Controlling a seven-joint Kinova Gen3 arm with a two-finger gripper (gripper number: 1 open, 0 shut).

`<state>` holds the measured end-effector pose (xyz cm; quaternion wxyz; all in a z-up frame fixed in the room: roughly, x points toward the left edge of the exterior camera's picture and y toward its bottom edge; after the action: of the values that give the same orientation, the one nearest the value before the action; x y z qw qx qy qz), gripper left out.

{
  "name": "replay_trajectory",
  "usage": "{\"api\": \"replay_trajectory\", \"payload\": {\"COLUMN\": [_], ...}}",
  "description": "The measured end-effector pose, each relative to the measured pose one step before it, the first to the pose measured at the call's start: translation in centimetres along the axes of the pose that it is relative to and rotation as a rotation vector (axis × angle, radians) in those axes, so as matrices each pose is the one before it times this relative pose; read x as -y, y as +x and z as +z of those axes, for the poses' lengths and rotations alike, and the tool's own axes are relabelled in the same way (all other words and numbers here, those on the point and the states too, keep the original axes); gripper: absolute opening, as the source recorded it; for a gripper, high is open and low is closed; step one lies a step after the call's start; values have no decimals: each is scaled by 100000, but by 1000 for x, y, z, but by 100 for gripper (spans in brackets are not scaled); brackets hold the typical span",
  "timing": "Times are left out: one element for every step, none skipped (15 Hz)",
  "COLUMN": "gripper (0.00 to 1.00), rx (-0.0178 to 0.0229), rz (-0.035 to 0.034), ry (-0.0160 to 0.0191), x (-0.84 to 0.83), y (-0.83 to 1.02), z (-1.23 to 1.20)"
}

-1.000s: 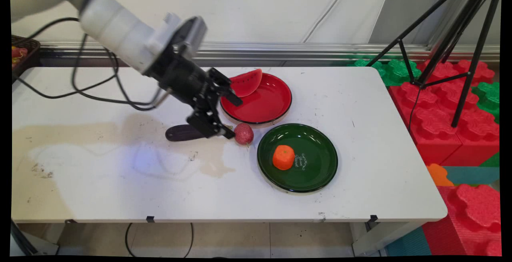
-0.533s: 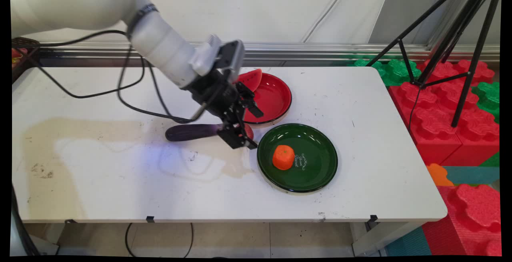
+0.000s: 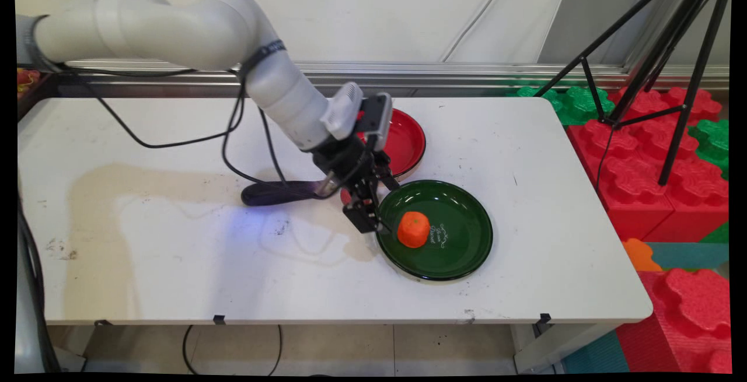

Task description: Pick up the mandarin from the green plate

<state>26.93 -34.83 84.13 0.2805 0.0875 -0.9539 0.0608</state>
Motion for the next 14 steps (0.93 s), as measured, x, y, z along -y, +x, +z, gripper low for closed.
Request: {"api": "replay_trajectory", "payload": {"gripper": [100,100,100,100,100,100,100,100,100,100,100,100,100,100], "rx": [812,760,617,866,612,1005,591,639,504,526,447,335,217,298], "rz": [72,3,76,269,340,674,376,536,395,452,392,328,191,258], "ry": [-374,-323,-344,-289,-184,-99,119,225,243,323,266,191,133,195], "x": [142,119,86,116,91,125,91,111,89,111,106,91,58,80], "y": [164,136,136,145,120,139,81,125,80,106,119,110,57,79], "z": [826,766,637,786,555,813,434,473,357,387,359,291,169,232]}}
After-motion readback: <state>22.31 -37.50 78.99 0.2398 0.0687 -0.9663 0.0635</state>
